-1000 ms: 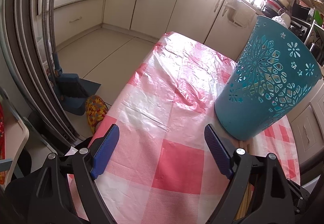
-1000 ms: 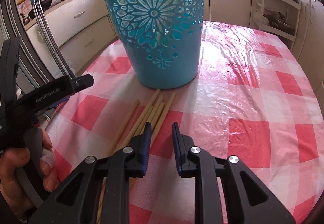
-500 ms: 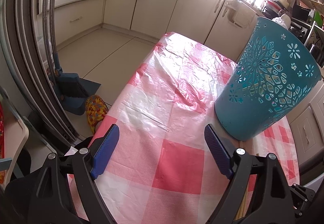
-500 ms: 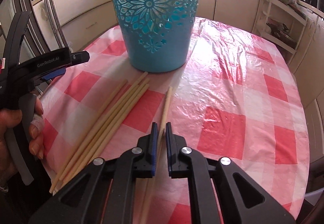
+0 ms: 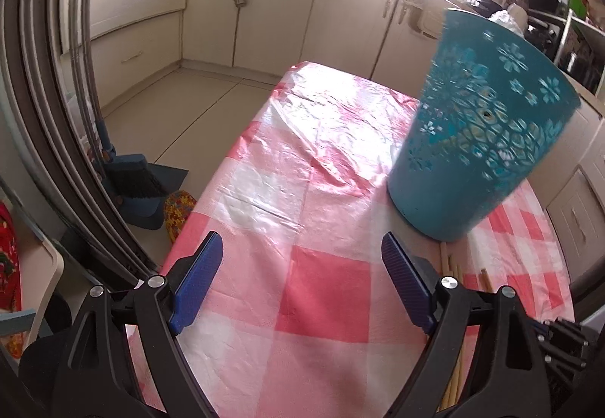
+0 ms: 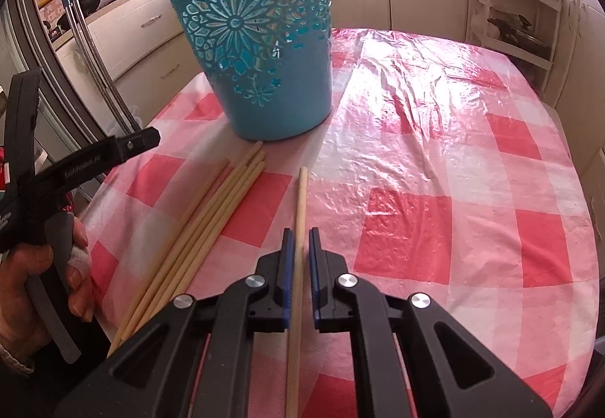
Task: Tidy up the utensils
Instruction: 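Bring the right gripper back down around another loose stick, then close the left gripper on a stick from the bundle while the right gripper waits at the loose stick, then lift the held stick with the left gripper over the basket, then open the left gripper to drop the stick into the basket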
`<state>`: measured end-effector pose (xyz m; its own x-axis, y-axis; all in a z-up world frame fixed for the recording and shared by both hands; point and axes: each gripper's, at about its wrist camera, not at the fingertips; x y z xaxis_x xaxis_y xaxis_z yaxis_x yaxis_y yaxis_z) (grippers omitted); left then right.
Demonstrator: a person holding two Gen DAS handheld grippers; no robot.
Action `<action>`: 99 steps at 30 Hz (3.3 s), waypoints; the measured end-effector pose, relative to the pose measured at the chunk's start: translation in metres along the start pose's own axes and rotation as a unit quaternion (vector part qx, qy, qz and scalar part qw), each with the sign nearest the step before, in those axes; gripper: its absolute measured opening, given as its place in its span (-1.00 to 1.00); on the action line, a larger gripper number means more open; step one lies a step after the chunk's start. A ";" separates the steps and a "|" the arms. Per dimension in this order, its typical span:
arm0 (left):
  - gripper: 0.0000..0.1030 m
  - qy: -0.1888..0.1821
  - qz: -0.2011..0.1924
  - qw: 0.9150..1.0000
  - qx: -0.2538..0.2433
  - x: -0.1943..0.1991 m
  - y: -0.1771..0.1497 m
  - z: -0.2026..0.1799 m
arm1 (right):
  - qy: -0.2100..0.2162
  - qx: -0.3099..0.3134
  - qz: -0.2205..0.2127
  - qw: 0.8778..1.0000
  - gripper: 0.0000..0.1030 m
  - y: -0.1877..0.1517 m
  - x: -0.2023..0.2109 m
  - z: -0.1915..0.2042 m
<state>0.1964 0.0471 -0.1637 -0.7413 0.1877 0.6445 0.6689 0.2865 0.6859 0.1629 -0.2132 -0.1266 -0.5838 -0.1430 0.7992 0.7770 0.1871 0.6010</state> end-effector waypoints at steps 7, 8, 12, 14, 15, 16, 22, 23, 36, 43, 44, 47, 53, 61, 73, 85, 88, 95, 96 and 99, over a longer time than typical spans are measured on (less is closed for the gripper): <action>0.59 -0.023 0.026 0.998 -0.057 0.003 -0.011 -0.041 | 0.025 -0.016 -0.004 1.000 -0.84 -0.001 -0.001 -0.008; 0.59 -0.018 0.031 0.997 -0.061 0.001 -0.011 -0.044 | 0.028 -0.018 -0.004 0.999 -0.84 -0.002 -0.001 -0.009; 0.59 -0.012 0.049 0.995 -0.081 -0.004 -0.017 -0.055 | 0.036 -0.021 -0.004 0.999 -0.84 -0.003 -0.001 -0.014; 0.59 -0.002 0.059 0.993 -0.099 -0.008 -0.022 -0.060 | 0.038 -0.022 -0.003 0.999 -0.84 -0.003 -0.001 -0.015; 0.59 0.000 0.065 0.993 -0.103 -0.010 -0.022 -0.061 | 0.038 -0.022 -0.003 0.999 -0.84 -0.002 -0.001 -0.015; 0.57 0.002 0.071 0.992 -0.108 -0.012 -0.024 -0.062 | 0.038 -0.021 -0.003 0.999 -0.84 -0.002 -0.001 -0.015; -0.04 -0.008 0.092 0.985 -0.147 -0.018 -0.029 -0.070 | 0.036 -0.010 -0.004 0.999 -0.72 -0.001 -0.001 -0.011; -0.14 -0.012 0.096 0.984 -0.151 -0.018 -0.028 -0.071 | 0.035 -0.007 -0.003 0.999 -0.64 0.000 -0.001 -0.009; -0.74 -0.036 0.121 0.978 -0.163 -0.020 -0.021 -0.078 | -0.024 0.020 0.015 0.999 -0.88 0.016 -0.010 -0.014; -0.88 -0.045 0.118 0.978 -0.169 -0.023 -0.020 -0.078 | -0.019 0.032 0.008 0.999 -0.87 0.019 -0.015 -0.015; -0.90 -0.050 0.120 0.978 -0.162 -0.022 -0.019 -0.077 | -0.017 0.028 0.004 0.999 -0.87 0.019 -0.015 -0.016; -0.91 -0.076 0.116 0.982 -0.130 -0.012 -0.010 -0.067 | -0.009 0.019 -0.004 1.000 -0.87 0.016 -0.014 -0.017; -0.91 -0.124 0.051 0.987 -0.092 0.041 0.030 -0.053 | 0.013 0.000 -0.013 1.000 -0.87 0.014 -0.014 -0.022; -0.91 -0.174 -0.049 0.980 -0.080 0.098 0.091 -0.072 | 0.023 -0.010 -0.012 1.000 -0.87 0.014 -0.015 -0.025; -0.91 -0.176 -0.204 0.958 -0.095 0.119 0.196 -0.126 | 0.025 -0.005 -0.017 1.000 -0.82 0.013 -0.015 -0.030; -0.91 -0.142 -0.234 0.960 -0.065 0.036 0.211 -0.127 | 0.018 0.025 -0.025 0.999 -0.61 0.011 -0.012 -0.017; -0.91 -0.138 -0.221 0.963 -0.063 0.020 0.202 -0.123 | 0.018 0.029 -0.026 0.999 -0.56 0.011 -0.012 -0.015; -0.91 -0.129 -0.183 0.971 -0.089 0.010 0.176 -0.123 | 0.017 0.031 -0.027 0.999 -0.54 0.011 -0.011 -0.015; -0.90 -0.128 -0.174 0.972 -0.094 0.010 0.172 -0.123 | 0.017 0.032 -0.027 0.999 -0.54 0.011 -0.011 -0.015; -0.89 -0.124 -0.163 0.973 -0.103 0.017 0.159 -0.121 | 0.015 0.034 -0.028 0.999 -0.52 0.010 -0.011 -0.013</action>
<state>0.2968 -0.0175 -0.0031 -0.8892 0.3471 0.2981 0.3748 0.1790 0.9097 0.1804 -0.2227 -0.1289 -0.6181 -0.1841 0.7642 0.7247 0.2432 0.6448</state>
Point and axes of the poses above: each gripper's, at about its wrist camera, not at the fingertips, and x roughly against the way its jaws point, z to its left, y to its top, and after that the axes turned 13 degrees about -y, right-handed
